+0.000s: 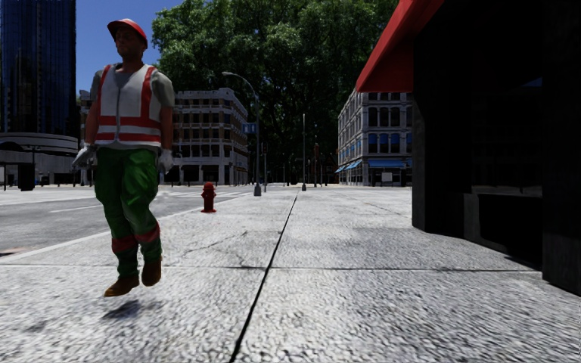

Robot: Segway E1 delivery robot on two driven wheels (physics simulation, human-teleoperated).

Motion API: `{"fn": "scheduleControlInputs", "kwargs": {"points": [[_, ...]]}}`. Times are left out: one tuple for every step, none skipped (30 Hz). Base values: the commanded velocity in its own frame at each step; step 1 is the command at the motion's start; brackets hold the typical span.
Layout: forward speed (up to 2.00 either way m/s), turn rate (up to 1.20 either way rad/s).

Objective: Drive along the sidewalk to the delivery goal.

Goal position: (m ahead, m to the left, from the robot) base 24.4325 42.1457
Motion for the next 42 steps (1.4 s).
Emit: {"fn": "scheduleControlInputs", "kwargs": {"points": [[2.00, 0.00], [2.00, 0.00], [2.00, 0.00], [2.00, 0.00], [2.00, 0.00], [2.00, 0.00], [2.00, 0.00], [2.00, -0.08], [2.00, -0.11], [2.00, -0.11], [2.00, -0.19], [2.00, -0.22], [2.00, -0.23], [2.00, -0.23], [2.00, -0.23], [2.00, -0.23], [2.00, -0.23], [2.00, -0.23], [2.00, -0.23], [2.00, -0.23], [2.00, -0.17], [2.00, -0.01], [2.00, 0.00], [2.00, 0.00], [2.00, 0.00], [2.00, 0.00], [2.00, 0.00], [2.00, 0.00], [2.00, 0.00], [2.00, 0.00], [2.00, 0.00], [2.00, 0.00], [2.00, 0.00], [2.00, 0.00], [2.00, 0.00], [2.00, 0.00], [2.00, 0.00], [2.00, 0.00], [2.00, 0.00], [2.00, 0.00], [2.00, 0.00], [2.00, 0.00]]}}
